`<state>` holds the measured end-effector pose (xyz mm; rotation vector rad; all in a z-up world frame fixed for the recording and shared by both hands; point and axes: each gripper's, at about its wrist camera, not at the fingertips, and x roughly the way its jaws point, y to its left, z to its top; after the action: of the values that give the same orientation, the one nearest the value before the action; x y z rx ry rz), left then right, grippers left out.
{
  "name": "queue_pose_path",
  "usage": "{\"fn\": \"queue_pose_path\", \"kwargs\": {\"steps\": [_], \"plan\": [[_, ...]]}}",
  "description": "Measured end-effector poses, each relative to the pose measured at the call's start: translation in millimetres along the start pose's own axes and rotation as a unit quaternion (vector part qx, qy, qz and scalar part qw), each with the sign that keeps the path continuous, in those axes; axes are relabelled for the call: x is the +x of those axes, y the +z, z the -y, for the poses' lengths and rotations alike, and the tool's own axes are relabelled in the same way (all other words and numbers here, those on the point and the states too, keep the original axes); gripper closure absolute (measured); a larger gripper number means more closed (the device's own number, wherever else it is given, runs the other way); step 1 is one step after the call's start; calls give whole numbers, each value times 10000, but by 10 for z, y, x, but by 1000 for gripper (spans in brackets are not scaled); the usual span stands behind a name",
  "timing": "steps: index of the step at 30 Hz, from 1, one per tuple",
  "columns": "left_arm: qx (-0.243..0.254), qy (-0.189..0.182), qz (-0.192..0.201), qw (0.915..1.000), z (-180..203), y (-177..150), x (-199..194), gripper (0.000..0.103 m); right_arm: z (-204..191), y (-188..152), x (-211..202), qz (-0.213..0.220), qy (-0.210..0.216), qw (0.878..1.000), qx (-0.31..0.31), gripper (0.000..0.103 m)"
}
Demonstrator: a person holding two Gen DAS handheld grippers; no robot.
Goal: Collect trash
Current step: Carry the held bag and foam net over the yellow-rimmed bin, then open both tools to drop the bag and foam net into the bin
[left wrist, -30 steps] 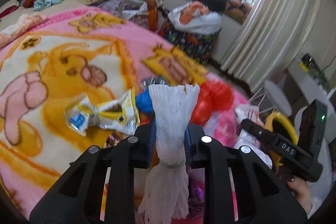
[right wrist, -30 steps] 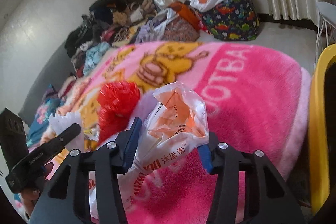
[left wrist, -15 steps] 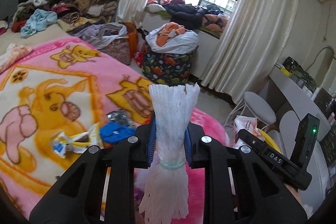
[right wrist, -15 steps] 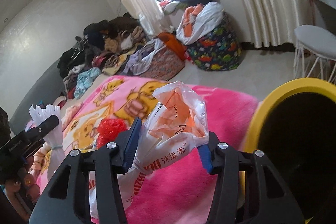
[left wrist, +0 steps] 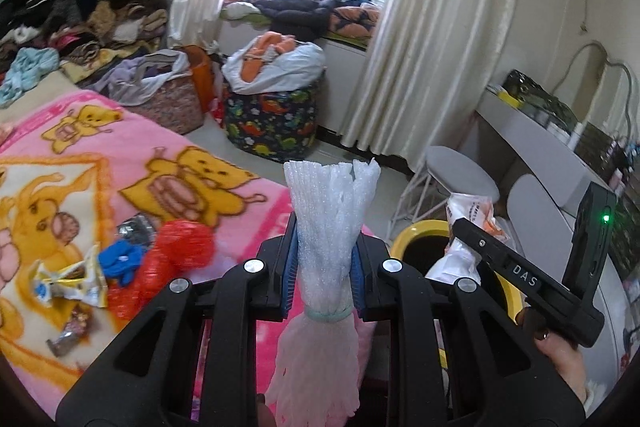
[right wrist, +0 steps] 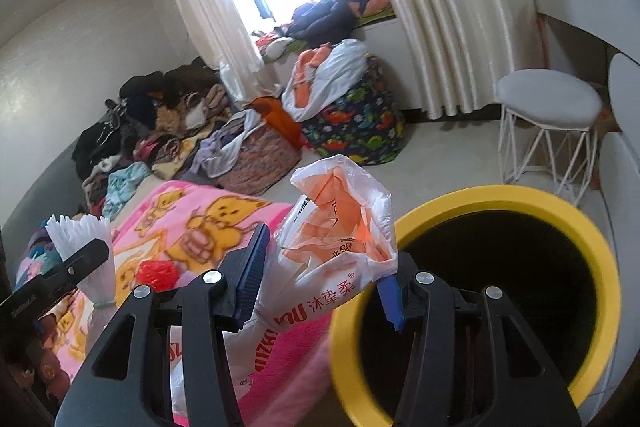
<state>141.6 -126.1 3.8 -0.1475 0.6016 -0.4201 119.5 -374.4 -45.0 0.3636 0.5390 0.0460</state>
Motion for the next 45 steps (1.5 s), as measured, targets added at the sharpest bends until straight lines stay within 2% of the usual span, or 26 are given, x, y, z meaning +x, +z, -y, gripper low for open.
{"fn": "queue_pose_path", "kwargs": {"steps": [9, 22, 28, 38, 45], "plan": [[293, -256, -103, 9992, 424, -49, 200, 87, 304, 77, -119, 144, -336, 9991, 190, 55], [577, -608, -299, 9960, 821, -121, 519, 87, 687, 57, -227, 190, -870, 9951, 433, 55], [691, -805, -364, 9937, 1006, -145, 687, 87, 859, 15, -244, 102, -1213, 9916, 446, 55], [817, -1066, -651, 9888, 1263, -241, 1039, 87, 1164, -63, -202, -158, -1550, 9862, 559, 55], [868, -1166, -876, 9855, 1344, -337, 1272, 86, 1287, -91, -192, -230, -1660, 9832, 719, 48]]}}
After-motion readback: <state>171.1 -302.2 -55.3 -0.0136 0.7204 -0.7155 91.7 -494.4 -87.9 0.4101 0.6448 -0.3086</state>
